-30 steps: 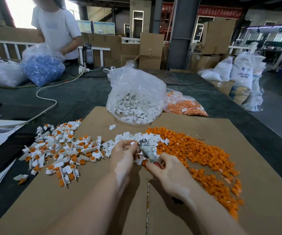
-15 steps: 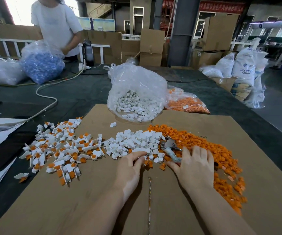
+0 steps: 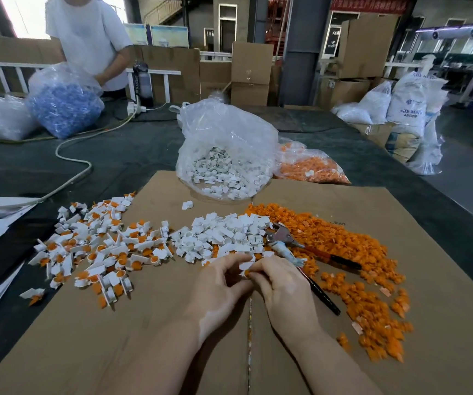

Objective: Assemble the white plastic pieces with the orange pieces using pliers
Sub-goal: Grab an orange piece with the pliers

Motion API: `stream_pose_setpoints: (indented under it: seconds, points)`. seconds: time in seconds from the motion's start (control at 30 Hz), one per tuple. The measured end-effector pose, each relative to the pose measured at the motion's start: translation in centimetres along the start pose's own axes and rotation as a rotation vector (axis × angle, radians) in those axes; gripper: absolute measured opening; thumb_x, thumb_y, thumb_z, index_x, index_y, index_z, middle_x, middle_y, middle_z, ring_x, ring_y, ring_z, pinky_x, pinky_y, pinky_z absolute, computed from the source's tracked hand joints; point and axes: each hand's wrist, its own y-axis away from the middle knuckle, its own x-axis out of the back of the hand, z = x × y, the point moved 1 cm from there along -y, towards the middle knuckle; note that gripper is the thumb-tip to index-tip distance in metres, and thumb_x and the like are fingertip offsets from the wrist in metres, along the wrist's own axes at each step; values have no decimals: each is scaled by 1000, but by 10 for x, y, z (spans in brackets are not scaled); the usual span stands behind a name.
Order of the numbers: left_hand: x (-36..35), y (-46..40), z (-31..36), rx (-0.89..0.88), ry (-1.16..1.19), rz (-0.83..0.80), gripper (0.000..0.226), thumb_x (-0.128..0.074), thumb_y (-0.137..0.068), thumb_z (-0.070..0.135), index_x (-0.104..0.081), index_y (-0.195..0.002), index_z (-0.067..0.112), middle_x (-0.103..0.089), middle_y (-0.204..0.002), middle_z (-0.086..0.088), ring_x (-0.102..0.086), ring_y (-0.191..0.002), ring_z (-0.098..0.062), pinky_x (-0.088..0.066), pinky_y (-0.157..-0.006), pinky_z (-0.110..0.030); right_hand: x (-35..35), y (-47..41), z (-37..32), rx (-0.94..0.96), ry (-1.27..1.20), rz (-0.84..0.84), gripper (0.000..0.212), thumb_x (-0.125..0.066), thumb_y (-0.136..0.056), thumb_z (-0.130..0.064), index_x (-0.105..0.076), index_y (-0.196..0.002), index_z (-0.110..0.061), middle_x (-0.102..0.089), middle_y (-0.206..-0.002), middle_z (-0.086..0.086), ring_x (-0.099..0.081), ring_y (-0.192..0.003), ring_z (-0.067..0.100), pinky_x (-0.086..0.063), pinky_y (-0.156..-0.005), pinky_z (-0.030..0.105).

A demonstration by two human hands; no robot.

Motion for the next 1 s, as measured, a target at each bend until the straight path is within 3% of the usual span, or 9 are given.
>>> stream_pose_setpoints:
  seconds: [0.17, 0.4, 0.57, 0.7, 0.87, 1.0]
  points:
    - [-1, -1, -1, 2, 7, 33, 31, -71, -76, 0, -65, -98, 22, -52, -67, 11, -49, -60, 12, -37, -61, -3, 5, 2, 3, -81, -45, 95, 14, -66, -81, 2, -70, -90, -9, -67, -85, -2, -58, -83, 8, -39, -77, 11]
    - [0, 0, 0, -41, -18, 9, 28, -71, -78, 3, -65, -100, 21, -53, -70, 11, -48, -64, 11, -38, -63, -5, 5, 2, 1, 1, -48, 12, 11, -70, -80, -4, -72, -90, -8, -66, -86, 0, -61, -85, 14, -50, -79, 26]
    - [-2, -1, -3, -51, -70, 12, 27, -71, -79, 6, -66, -101, 21, -53, -71, 11, -48, -64, 6, -37, -65, -6, 5, 2, 0, 30, 3, -8, 5, -72, -78, -6, -70, -81, -9, -63, -79, 1, -60, -78, 17, -47, -73, 25]
    - [-5, 0, -8, -76, -132, 15, 30, -71, -80, 9, -66, -105, 25, -59, -86, 26, -54, -81, 12, -37, -74, 0, 4, 2, -2, 82, 65, 10, 11, -74, -74, -2, -65, -73, -8, -60, -74, 1, -59, -73, 19, -43, -68, 24]
    - [-5, 2, -10, -151, -232, 16, 31, -70, -80, 9, -67, -103, 28, -55, -80, 33, -52, -83, 21, -37, -74, 2, 4, 4, -5, 143, 158, 43, 19, -78, -69, -1, -60, -69, -8, -57, -70, 3, -57, -67, 21, -48, -57, 32]
    - [-4, 3, -9, -188, -234, 14, 29, -69, -81, 7, -68, -104, 25, -54, -81, 33, -49, -85, 25, -35, -73, 3, 4, 5, -6, 142, 190, 61, 20, -80, -66, -3, -61, -68, -8, -57, -68, 2, -58, -66, 21, -49, -55, 30]
